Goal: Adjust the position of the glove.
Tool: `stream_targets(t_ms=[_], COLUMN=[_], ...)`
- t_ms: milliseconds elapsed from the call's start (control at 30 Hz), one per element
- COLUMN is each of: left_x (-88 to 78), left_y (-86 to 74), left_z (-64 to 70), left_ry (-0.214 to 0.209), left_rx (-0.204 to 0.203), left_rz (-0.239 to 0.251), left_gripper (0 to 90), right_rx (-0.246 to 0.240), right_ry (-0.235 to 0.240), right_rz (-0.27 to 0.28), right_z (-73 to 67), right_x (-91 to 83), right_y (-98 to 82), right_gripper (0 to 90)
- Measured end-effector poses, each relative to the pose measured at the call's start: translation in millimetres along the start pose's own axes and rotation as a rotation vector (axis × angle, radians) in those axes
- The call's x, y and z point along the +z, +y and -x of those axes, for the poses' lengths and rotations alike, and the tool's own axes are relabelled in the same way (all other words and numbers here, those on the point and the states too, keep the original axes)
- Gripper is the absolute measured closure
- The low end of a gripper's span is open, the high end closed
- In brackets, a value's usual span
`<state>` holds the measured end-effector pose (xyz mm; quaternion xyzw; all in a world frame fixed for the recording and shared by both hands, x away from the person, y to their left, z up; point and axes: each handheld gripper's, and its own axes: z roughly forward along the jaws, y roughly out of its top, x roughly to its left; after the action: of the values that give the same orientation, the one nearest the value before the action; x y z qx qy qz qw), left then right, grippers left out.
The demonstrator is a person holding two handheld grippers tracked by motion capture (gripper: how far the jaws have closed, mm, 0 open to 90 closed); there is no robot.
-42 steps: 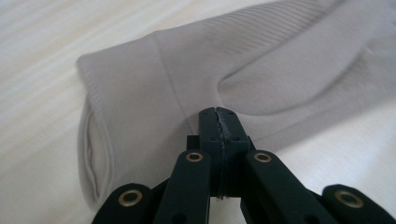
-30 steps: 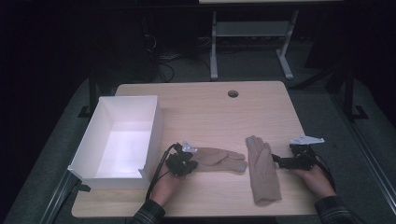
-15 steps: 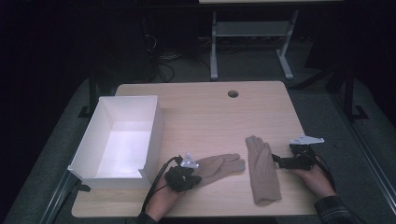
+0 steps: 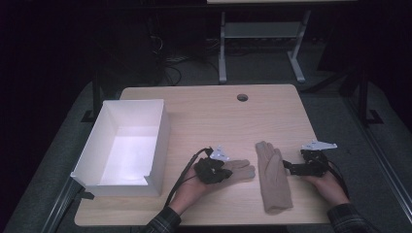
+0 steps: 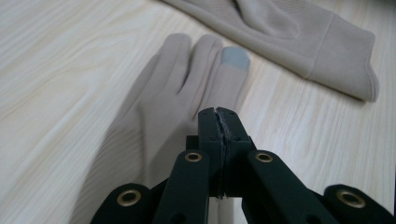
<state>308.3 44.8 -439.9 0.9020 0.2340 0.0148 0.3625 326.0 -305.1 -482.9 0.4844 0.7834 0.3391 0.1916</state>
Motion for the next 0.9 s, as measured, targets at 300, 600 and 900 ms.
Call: stream_targets(t_ms=[300,600,900], left_x=[30.7,29.1,19.6], left_y=[7.6,12.0,7.2], left_z=[1.4,-27.7,-59.9], left_ry=[-0.01,0.08,0.143], left_rx=[0.015,-0.011,-0.096], left_rz=[-0.034,-0.021,0.01], left_gripper=[89.2,89.2,89.2], right_rx=[-0.001,-0.001,-0.003], right_ry=[0.001,0.001,0.001], right_rz=[0.0,-0.001,0.0], right_z=[0.0,0.0,0.1], right_x=[0.0,0.0,0.1], right_y=[0.0,0.1,0.0], right_gripper=[11.7,11.7,11.7])
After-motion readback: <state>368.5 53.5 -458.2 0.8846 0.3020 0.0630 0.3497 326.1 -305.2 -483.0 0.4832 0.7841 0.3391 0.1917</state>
